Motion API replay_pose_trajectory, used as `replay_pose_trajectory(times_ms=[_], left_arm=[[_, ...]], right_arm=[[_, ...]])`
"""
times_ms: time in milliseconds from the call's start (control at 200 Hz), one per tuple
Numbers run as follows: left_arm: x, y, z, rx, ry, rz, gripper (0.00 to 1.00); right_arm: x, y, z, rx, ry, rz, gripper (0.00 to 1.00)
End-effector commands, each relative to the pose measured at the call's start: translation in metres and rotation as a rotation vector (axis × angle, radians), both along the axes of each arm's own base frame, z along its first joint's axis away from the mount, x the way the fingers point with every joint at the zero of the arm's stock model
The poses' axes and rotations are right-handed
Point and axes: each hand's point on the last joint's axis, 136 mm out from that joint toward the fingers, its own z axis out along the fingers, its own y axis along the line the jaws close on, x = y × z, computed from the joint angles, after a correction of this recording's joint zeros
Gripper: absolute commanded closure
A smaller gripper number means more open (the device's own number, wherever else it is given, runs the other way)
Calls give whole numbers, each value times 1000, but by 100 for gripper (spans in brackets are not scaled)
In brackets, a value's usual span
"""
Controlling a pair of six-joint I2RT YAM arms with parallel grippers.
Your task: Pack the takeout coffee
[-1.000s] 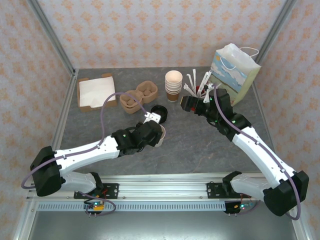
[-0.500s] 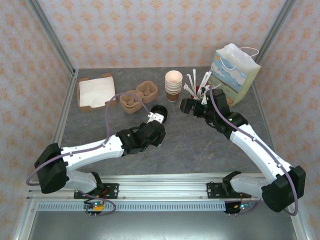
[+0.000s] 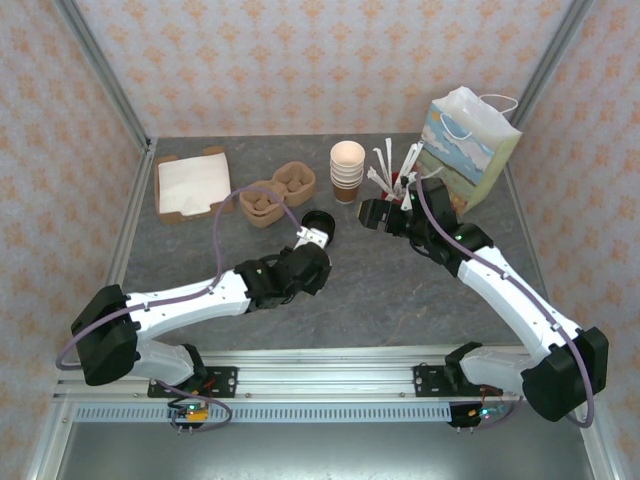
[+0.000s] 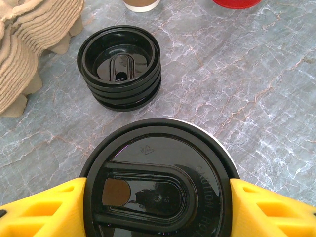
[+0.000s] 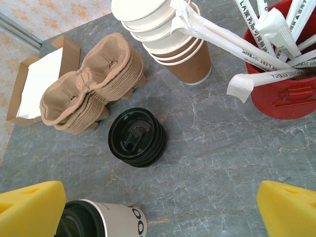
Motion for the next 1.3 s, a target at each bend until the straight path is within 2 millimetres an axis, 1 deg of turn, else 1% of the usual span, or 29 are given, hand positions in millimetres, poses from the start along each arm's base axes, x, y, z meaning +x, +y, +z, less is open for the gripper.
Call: replay_pose_trajectory(times_ms=[0,195,495,726,966,1121,1291], left_arm=[[1,0,-5,2,-9,12,39],[0,-1,-7,-27,-4,20,39],[0,-2,2,-87,-17,38,39],[-1,-3,-2,-86,-8,41,39],[-2,-5,-11,-81,13,34,38],[-4,3,-20,-17,24,39,38],[-11,15,-40,78,67,33,39]], right_arm=[[-2,-1,-3,-15,8,12,0],[-2,-1,-4,-15,12,10,0],[-2,0,-5,-10,16,15,0],[-2,0,-6,-8,19,15,0],[-3,1,-7,-6,21,17,0],[-2,2,-6,-6,21,18,0],[0,3,-4,-6,19,20,0]])
